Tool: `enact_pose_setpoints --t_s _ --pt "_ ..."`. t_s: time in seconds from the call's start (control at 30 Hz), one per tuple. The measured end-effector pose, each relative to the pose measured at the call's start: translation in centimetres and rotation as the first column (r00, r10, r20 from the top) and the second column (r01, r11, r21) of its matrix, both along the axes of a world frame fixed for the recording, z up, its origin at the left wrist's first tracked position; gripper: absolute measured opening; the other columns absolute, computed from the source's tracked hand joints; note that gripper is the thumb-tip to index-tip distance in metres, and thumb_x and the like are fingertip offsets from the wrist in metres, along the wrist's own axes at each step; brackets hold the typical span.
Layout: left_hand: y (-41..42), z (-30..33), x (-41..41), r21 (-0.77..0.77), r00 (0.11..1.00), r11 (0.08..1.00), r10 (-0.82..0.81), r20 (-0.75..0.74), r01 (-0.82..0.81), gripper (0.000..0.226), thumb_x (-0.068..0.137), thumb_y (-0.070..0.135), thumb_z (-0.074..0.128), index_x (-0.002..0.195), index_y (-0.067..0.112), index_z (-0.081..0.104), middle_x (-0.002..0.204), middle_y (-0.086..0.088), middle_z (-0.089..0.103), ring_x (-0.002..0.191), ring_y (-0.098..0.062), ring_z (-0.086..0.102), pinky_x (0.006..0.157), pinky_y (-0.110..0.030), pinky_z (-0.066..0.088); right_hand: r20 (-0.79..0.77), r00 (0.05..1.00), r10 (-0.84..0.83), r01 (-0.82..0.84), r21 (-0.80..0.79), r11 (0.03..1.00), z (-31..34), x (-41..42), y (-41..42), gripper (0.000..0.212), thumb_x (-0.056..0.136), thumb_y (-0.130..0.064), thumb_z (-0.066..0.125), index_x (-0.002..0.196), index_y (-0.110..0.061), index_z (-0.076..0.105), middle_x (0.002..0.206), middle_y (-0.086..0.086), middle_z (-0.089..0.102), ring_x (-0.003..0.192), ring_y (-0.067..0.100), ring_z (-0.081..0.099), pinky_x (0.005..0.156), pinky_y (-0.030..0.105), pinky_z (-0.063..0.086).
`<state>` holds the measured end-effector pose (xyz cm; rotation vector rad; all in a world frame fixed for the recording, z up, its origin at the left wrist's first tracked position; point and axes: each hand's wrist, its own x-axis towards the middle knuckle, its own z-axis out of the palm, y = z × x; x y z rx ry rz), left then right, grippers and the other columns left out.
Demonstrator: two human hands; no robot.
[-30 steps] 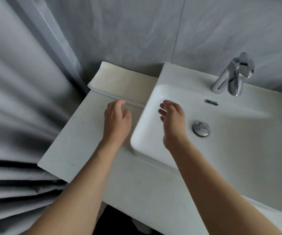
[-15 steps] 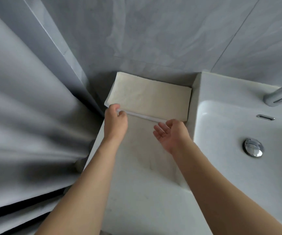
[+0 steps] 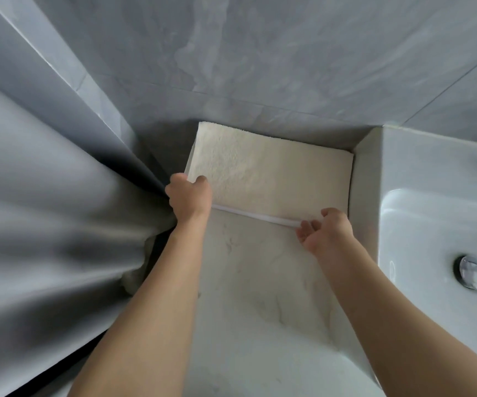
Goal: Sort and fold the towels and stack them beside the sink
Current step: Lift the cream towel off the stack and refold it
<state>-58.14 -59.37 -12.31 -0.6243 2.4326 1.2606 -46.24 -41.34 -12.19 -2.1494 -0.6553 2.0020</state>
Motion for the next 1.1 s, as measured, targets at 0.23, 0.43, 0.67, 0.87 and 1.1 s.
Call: enact_pose_setpoints --t_s 0.23,0.43,0.67,0.87,1.1 --pt "1.2 -0.7 -1.6 -0.248 0.983 0.962 -0.075 0.165 0.115 0.052 0.087 0.032 0.055 0.130 0.006 0.044 0.140 -0.016 0.035 0.124 -0.037 0.036 0.096 -0.044 0.039 0.079 0.996 0.028 -0.028 -0.007 1.000 -0.3 -1.8 0.8 0.018 0.089 -0.021 0.058 0.077 -0.014 0.047 0.079 0.003 0.042 0.064 0.019 0.042 0.057 0.031 0.039" --pt "1.2 -0.7 -1.6 -0.175 0.982 0.970 -0.155 0.104 0.171 0.048 0.091 0.026 0.055 0.130 0.006 0.036 0.127 -0.015 0.049 0.100 -0.028 0.054 0.074 -0.032 0.043 0.096 0.995 0.025 -0.031 0.061 0.998 -0.6 -2.3 1.5 0.021 0.091 -0.019 0.060 0.074 -0.016 0.048 0.084 0.001 0.051 0.063 0.016 0.047 0.062 0.032 0.046" --pt "1.2 -0.6 -3.7 -0.126 0.955 0.950 -0.273 0.113 0.286 0.046 0.092 0.025 0.052 0.131 0.004 0.043 0.097 -0.001 0.052 0.068 -0.010 0.046 0.052 -0.029 0.032 0.037 0.998 0.045 -0.052 0.219 0.974 -0.3 -2.9 2.2 0.011 0.089 -0.018 0.060 0.079 -0.014 0.057 0.071 0.000 0.054 0.055 0.014 0.047 0.051 0.023 0.040" --pt "2.7 -0.8 -6.4 -0.038 0.951 0.953 -0.296 0.092 0.300 0.046 0.090 0.023 0.054 0.131 0.006 0.041 0.089 0.001 0.052 0.071 -0.011 0.049 0.056 -0.030 0.036 0.073 0.966 0.249 -0.259 0.325 0.910 -0.5 -4.1 3.1 0.048 0.080 -0.023 0.066 0.125 -0.014 0.053 0.105 0.006 0.063 0.085 0.023 0.058 0.074 0.029 0.049" --pt "4.1 0.4 -5.7 0.564 0.969 0.825 -0.120 0.215 -0.023 0.027 0.092 0.019 0.062 0.118 0.012 0.064 0.103 -0.001 0.073 0.094 -0.020 0.070 0.071 -0.031 0.054 -0.081 0.981 0.178 -0.154 0.234 0.960 0.2 -3.9 3.3 0.013 0.084 -0.014 0.066 0.084 -0.020 0.055 0.083 0.002 0.061 0.072 0.019 0.059 0.060 0.027 0.048"
